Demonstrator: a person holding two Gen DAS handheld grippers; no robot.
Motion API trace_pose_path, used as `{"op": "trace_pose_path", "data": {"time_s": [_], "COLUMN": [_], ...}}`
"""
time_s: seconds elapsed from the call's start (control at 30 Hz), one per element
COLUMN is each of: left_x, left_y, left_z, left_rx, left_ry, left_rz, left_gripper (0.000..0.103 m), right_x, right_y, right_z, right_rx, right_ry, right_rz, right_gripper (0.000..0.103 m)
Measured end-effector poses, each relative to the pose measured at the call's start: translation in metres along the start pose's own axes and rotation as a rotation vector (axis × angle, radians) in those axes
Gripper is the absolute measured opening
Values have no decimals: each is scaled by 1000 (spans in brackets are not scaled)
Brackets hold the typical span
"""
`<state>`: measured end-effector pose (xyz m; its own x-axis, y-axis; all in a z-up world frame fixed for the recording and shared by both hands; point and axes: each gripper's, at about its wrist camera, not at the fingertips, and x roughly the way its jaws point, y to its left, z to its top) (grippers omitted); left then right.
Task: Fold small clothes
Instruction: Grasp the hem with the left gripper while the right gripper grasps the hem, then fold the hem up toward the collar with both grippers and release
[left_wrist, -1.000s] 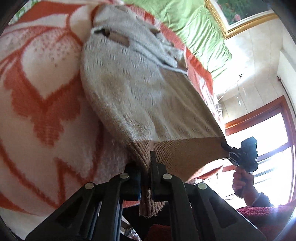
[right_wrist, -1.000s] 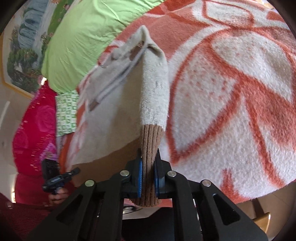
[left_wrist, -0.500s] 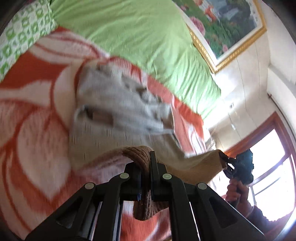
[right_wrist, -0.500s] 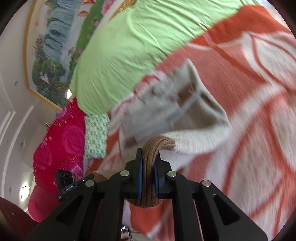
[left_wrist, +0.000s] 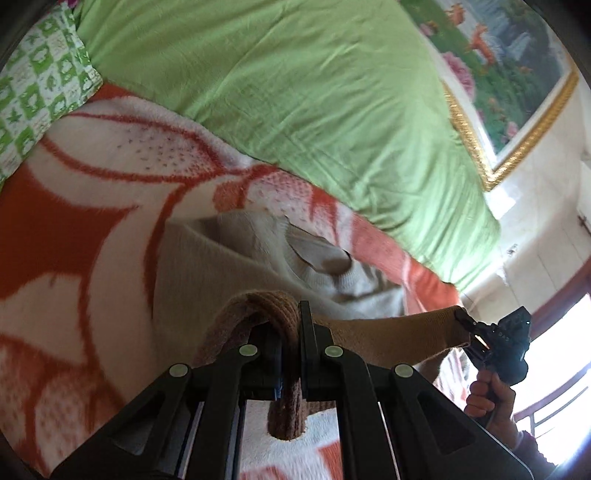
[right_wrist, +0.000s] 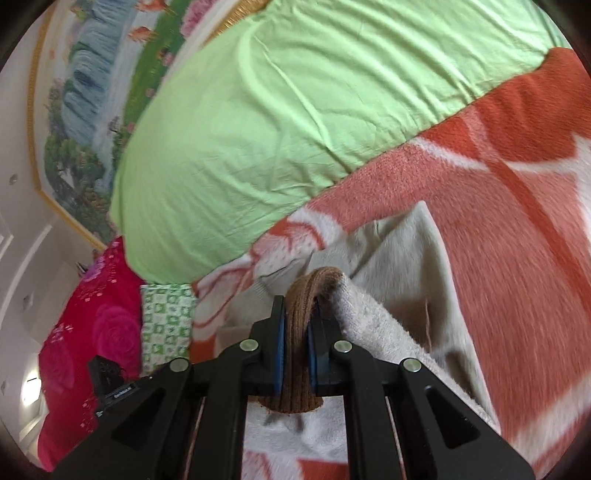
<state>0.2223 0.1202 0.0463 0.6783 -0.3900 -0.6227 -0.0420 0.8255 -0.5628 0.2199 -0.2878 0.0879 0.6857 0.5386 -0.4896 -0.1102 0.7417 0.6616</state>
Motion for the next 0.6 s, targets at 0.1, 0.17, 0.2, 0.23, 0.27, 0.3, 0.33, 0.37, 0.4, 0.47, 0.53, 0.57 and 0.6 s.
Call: {"op": "trace_pose_path", "data": {"time_s": [0.1, 0.17, 0.2, 0.23, 0.27, 0.3, 0.33, 0.37, 0.4, 0.47, 0.53, 0.57, 0.6], "left_x": [28, 46, 53, 60, 69, 79, 83, 91, 96, 108, 116, 122, 125], "left_y": [9, 18, 22, 27, 33, 38, 42, 46, 49, 52, 54, 56, 58], "left_z": [17, 28, 32, 35, 38, 41, 42, 44, 45, 49, 50, 51, 51], "left_rx": [-33, -64, -76, -86, -99, -112, -120, -129, -132, -128, -122, -123, -128], "left_ry": [4, 5, 6, 9, 15, 21, 24, 28, 30, 32, 39, 49, 59], "left_rz": [29, 39, 44, 52, 64, 76, 79, 87, 94, 107, 119, 132, 139], "left_gripper": [4, 4, 4, 4, 5, 5, 5, 5, 5, 5, 5, 6, 7], "right_x": [30, 47, 54, 62, 68, 74, 82, 87, 94, 103, 111, 115, 118], "right_y": [-10, -20, -25, -31, -35, -41, -47, -50, -55, -61, -69, -71, -73], "right_z": [18, 27, 31, 36, 38, 41, 43, 44, 46, 49, 51, 52, 52], "right_rx": [13, 32, 39, 47, 53, 62, 68, 70, 71, 74, 89, 94, 102], "right_ry": [22, 29, 33, 37, 42, 50, 57, 62, 70, 75, 77, 79, 83], "right_rz": [-23, -41, -52, -66, -71, -76, -85, -92, -100, -111, -127, -134, -142], "right_gripper": [11, 11, 11, 11, 11, 11, 11, 11, 11, 11, 11, 11, 12]}}
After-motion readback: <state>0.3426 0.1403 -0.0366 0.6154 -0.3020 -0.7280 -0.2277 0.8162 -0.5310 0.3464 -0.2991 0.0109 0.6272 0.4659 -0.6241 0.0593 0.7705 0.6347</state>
